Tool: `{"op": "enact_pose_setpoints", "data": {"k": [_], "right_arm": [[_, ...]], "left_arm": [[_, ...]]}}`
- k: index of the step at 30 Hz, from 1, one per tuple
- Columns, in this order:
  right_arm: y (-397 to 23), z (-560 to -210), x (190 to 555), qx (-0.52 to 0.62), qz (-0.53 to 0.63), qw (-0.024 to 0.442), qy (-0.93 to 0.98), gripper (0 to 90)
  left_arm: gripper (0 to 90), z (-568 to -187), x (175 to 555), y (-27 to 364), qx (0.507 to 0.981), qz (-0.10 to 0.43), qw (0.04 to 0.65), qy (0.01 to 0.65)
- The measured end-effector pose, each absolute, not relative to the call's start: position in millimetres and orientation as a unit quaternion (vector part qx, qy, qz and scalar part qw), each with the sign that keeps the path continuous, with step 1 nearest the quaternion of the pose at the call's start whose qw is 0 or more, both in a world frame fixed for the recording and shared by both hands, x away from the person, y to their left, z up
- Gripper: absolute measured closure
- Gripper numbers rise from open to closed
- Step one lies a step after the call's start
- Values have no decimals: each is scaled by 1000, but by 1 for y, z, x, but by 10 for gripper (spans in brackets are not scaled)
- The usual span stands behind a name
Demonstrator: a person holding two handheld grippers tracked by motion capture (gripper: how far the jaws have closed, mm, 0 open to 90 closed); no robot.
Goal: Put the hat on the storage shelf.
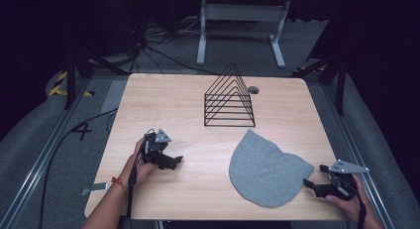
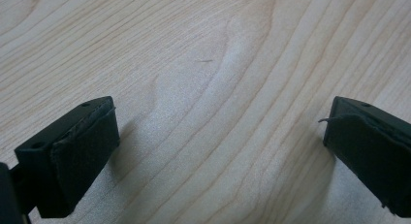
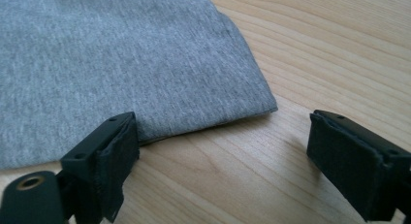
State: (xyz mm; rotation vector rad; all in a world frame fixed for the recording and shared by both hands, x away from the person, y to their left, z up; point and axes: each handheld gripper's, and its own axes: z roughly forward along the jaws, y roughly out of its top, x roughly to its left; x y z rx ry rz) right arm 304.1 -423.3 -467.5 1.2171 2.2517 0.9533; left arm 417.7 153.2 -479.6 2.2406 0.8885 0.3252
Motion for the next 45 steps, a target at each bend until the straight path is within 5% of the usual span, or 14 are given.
{"op": "enact_pose_setpoints", "data": {"k": [7, 11, 17, 24, 28, 42, 45], "right_arm": [[-422, -465, 306, 434, 334, 199, 812, 135], [-420, -456, 307, 437, 314, 179, 824, 257], [-412, -427, 297, 427, 370, 182, 805, 309], [-354, -433, 319, 373, 337, 207, 840, 534], [-325, -443, 328, 328, 336, 180, 864, 600], [-254, -457, 331, 273, 339, 131, 891, 580], [-242, -454, 330, 255, 317, 139, 903, 429]], "left_arm": [[0, -480, 415, 159, 869, 125, 348, 329], [0, -479, 413, 161, 871, 118, 347, 325], [0, -480, 413, 162, 875, 117, 351, 313], [0, -480, 413, 163, 877, 113, 351, 306], [0, -480, 411, 164, 880, 112, 351, 301], [1, -480, 409, 164, 879, 113, 351, 303], [1, -480, 409, 164, 879, 115, 351, 300]]}}
